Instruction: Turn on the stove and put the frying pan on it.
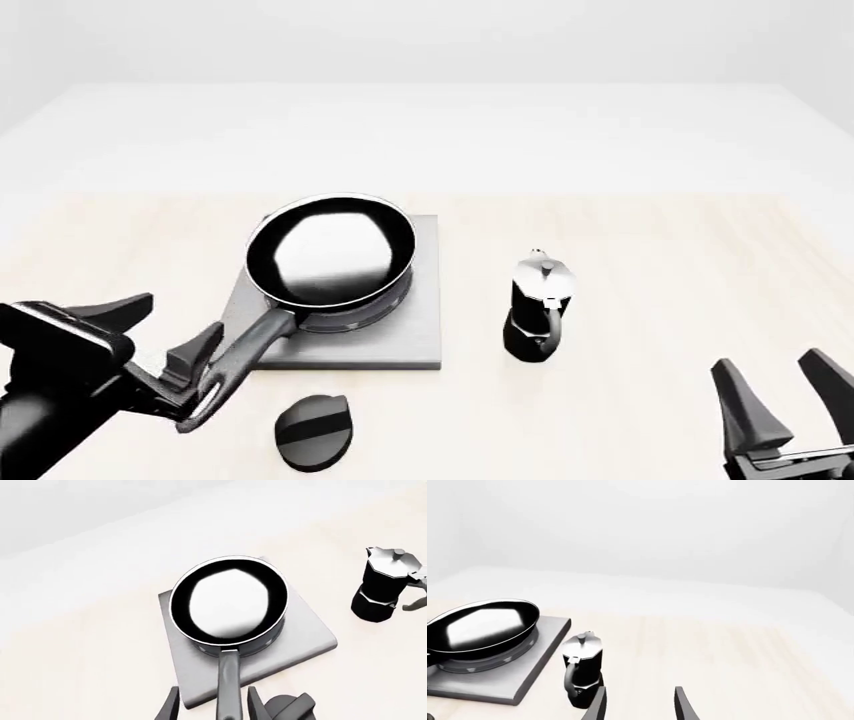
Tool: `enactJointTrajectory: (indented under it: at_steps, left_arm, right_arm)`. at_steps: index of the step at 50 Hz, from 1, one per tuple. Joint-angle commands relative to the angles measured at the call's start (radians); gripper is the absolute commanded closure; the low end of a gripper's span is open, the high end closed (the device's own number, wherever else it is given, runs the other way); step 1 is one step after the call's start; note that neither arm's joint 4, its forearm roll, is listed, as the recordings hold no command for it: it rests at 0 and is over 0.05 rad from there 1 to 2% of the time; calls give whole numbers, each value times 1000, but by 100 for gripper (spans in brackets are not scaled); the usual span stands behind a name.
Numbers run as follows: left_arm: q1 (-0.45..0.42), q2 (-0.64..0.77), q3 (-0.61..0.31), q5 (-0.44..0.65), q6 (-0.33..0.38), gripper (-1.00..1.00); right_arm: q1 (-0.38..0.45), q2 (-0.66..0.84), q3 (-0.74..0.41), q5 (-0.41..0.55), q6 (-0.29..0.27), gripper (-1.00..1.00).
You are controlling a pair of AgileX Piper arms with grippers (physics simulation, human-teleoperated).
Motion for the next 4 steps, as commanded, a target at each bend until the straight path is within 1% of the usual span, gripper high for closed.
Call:
enactJointTrajectory:
  at_steps: [1, 4]
  left_arm:
    - [12, -164, -72, 163, -11, -100]
    - [16, -221, -79, 217, -7, -100]
  right_arm:
    - [4, -18, -8, 20, 1, -100]
    - [5, -19, -13, 23, 2, -100]
